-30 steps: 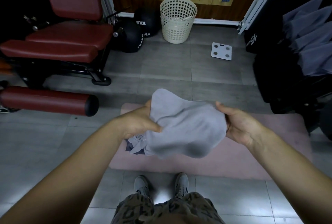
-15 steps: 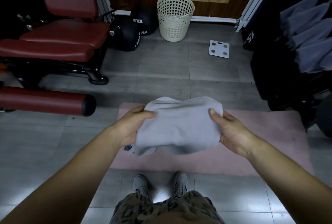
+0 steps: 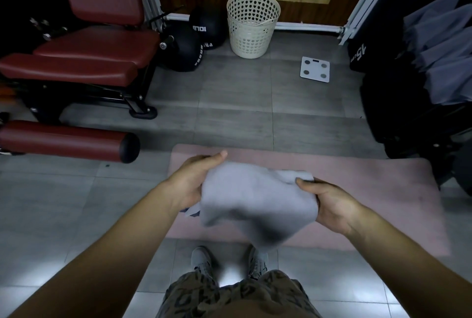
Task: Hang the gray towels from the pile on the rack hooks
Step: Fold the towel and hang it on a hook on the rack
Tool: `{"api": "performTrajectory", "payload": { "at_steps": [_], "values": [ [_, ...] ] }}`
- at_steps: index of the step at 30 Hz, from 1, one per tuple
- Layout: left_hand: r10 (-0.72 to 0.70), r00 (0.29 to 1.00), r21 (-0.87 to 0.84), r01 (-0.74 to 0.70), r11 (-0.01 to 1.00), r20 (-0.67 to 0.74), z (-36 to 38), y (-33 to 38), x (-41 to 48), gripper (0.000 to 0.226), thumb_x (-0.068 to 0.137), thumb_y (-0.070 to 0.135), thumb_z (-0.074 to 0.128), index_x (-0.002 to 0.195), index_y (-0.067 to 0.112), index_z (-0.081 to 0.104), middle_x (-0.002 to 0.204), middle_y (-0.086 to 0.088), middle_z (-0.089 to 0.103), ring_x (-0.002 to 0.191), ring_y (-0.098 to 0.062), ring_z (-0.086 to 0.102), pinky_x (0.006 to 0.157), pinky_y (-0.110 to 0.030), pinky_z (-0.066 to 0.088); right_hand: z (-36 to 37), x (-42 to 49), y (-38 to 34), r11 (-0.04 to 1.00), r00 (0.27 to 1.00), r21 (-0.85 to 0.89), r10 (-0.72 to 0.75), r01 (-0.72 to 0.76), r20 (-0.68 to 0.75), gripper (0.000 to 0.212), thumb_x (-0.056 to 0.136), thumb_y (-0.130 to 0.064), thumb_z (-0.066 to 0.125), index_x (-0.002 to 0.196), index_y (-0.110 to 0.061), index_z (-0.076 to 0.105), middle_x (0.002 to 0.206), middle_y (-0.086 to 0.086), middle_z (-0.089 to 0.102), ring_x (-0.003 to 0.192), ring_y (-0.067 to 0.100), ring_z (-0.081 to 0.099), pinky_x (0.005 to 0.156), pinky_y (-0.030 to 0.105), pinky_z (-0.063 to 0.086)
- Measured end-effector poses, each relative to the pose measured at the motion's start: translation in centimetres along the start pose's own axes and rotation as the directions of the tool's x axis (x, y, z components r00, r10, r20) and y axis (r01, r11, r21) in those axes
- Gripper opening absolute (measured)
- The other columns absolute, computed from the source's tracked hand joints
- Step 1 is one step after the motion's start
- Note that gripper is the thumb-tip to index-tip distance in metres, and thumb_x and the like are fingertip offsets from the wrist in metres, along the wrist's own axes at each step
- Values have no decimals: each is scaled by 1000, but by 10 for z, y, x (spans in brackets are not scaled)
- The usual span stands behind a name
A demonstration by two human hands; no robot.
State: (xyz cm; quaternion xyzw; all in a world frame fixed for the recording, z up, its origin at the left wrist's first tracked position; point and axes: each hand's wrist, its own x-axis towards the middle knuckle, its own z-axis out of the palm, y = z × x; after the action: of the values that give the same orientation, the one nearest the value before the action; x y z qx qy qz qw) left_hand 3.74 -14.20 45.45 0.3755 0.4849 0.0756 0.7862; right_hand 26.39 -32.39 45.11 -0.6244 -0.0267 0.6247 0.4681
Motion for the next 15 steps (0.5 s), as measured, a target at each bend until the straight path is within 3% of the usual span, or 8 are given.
{"api": "performTrajectory", "payload": {
  "at_steps": [2, 5, 8, 11, 15],
  "values": [
    [-101, 995, -118, 102, 988, 18, -3, -11, 0, 44, 87, 35, 70, 117, 2, 71, 114, -15, 73, 106, -31, 70, 94, -39, 52, 2, 2, 2, 999, 1000, 32, -21, 21, -11, 30, 104, -25, 49, 127, -14, 65, 121, 10, 72, 110, 27, 70, 89, 42, 54],
    [-160, 987, -178, 163, 970, 30, -7, -33, 3, 50, 82, 22, 71, 129, 3, 64, 124, -16, 69, 113, -32, 66, 91, -38, 53, 3, 5, 3, 998, 997, -8, -60, 60, -55, 30, 105, -27, 49, 130, -18, 63, 120, 6, 73, 113, 27, 68, 95, 49, 54],
    [-254, 967, -171, 254, 952, 20, -13, -40, 0, 47, 77, 13, 70, 123, 1, 66, 118, -19, 71, 109, -32, 67, 97, -44, 49, 2, 3, 3, 998, 999, 62, -11, 13, -31, 33, 99, -24, 57, 126, -8, 65, 120, 12, 72, 108, 28, 70, 88, 42, 56],
    [-308, 951, -122, 307, 944, 12, -17, -40, -2, 44, 79, 12, 69, 121, 1, 64, 113, -19, 73, 104, -34, 67, 87, -46, 51, 2, 0, 4, 978, 999, 208, 20, -26, 29, 35, 93, -23, 60, 120, -3, 67, 109, 14, 73, 93, 23, 71, 78, 31, 58],
    [-282, 957, -53, 279, 959, -73, -14, -37, -1, 24, 94, 15, 64, 116, 7, 68, 105, -17, 74, 93, -34, 68, 75, -44, 53, 5, 2, 16, 987, 998, 151, 54, -52, -10, 30, 96, -16, 59, 120, -1, 67, 108, 15, 74, 87, 22, 72, 70, 29, 58]
  ]
}}
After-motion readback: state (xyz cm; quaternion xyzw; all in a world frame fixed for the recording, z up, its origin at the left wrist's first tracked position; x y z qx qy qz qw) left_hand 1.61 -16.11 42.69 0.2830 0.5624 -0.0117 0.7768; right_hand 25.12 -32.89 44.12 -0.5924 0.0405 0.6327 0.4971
